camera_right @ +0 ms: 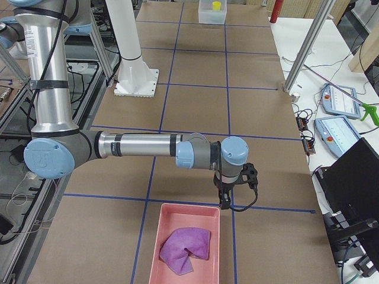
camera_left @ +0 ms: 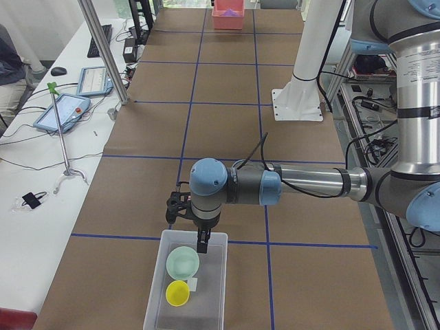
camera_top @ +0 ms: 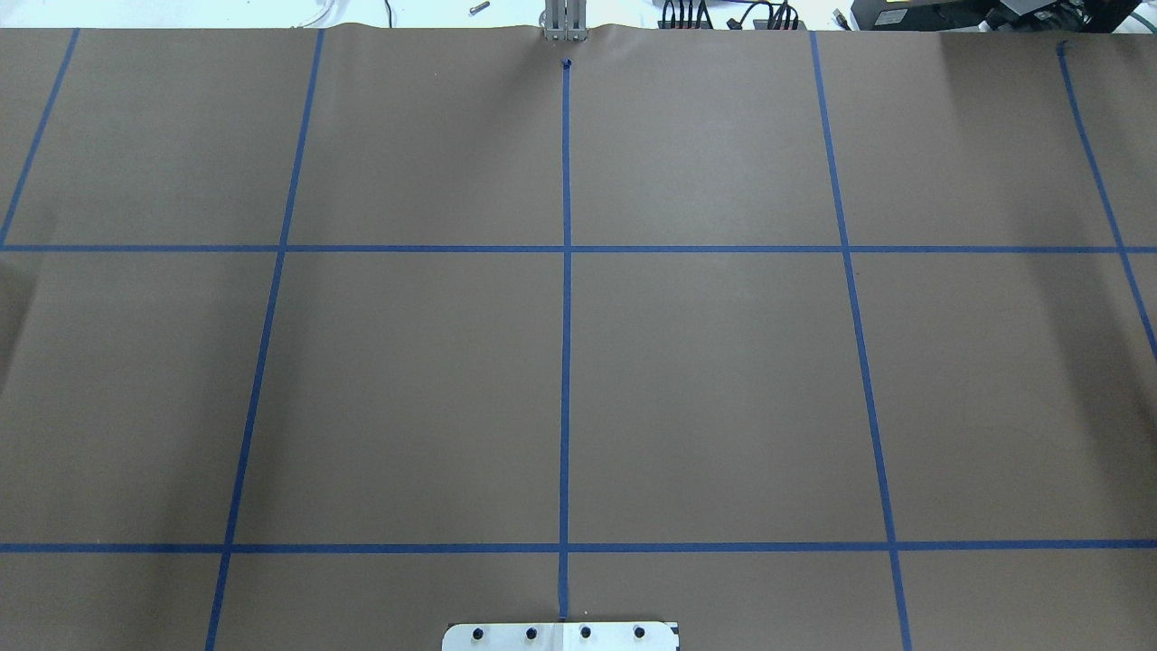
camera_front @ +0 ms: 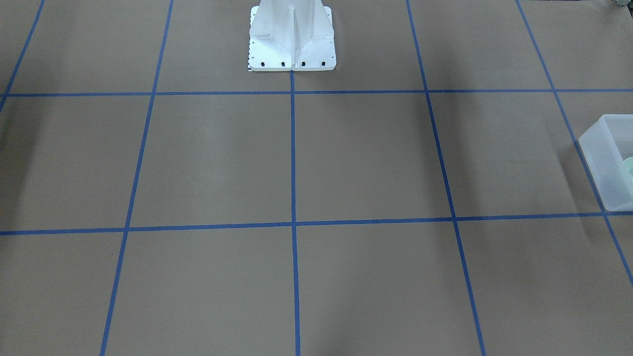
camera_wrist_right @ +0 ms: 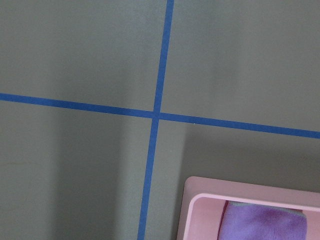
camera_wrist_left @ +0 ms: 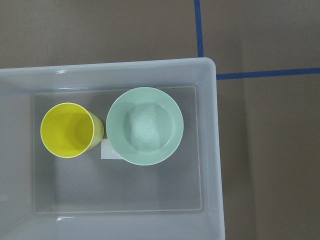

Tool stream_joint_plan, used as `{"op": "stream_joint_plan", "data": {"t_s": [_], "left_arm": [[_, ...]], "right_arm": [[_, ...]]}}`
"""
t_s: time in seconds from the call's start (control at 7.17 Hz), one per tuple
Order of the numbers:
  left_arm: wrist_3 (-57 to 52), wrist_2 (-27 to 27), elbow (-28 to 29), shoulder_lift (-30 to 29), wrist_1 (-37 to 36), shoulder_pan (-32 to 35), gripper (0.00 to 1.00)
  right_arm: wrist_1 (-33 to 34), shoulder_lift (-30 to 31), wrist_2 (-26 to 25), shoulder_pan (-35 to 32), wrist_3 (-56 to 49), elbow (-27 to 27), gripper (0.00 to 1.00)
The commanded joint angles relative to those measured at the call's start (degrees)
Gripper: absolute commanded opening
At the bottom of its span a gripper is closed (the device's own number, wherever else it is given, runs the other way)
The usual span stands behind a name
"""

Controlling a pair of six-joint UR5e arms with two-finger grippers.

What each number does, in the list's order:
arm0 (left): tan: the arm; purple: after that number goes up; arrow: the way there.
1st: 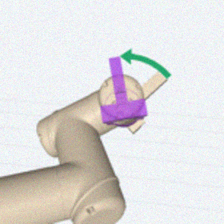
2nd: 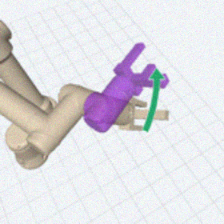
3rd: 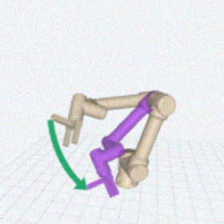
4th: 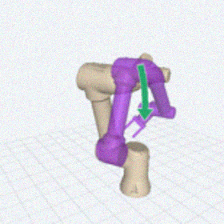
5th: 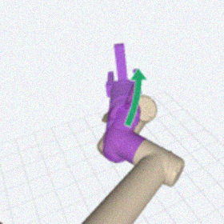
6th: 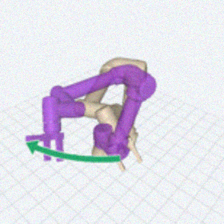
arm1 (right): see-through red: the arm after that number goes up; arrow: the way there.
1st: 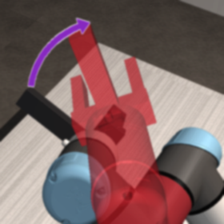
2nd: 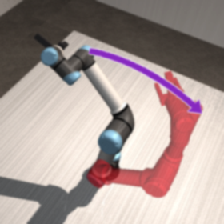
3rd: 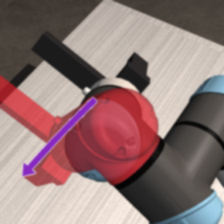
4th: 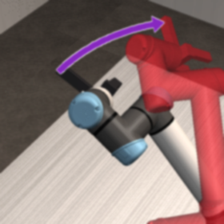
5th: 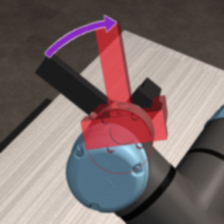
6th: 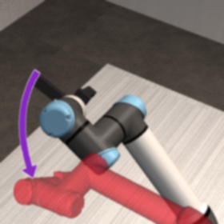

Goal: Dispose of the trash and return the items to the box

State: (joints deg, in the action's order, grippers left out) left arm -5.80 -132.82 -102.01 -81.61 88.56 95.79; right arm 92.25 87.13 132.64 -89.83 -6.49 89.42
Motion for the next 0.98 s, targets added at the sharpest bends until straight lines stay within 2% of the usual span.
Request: {"op": "stream_joint_plan", "data": {"t_s": [0.0,0.28,0.42,0.56,0.7,0.84], "left_arm": [[0.2,-0.2,0.2,0.0,0.3,0.2,0.98],[0.3,-0.2,0.1,0.4,0.3,0.0,0.98],[0.2,-0.4,0.6,0.4,0.2,0.0,0.98],[0.3,-1.0,-0.7,0.2,0.0,0.0,0.98],[0.3,-4.5,-1.1,0.6,-0.3,0.1,0.98],[0.2,-4.9,-1.6,0.6,-0.1,0.1,0.98]], "right_arm": [[0.0,0.1,-0.1,0.0,-0.2,0.8,1.0],[0.0,0.1,-0.9,0.4,-0.5,0.8,1.0],[0.0,-0.5,-5.8,2.4,-0.4,1.0,1.0],[0.0,-0.6,-5.6,2.7,-0.1,1.1,1.0],[0.0,-0.6,-4.0,2.7,-0.1,0.8,1.0],[0.1,-0.4,-3.2,2.6,0.0,1.2,1.0]]}}
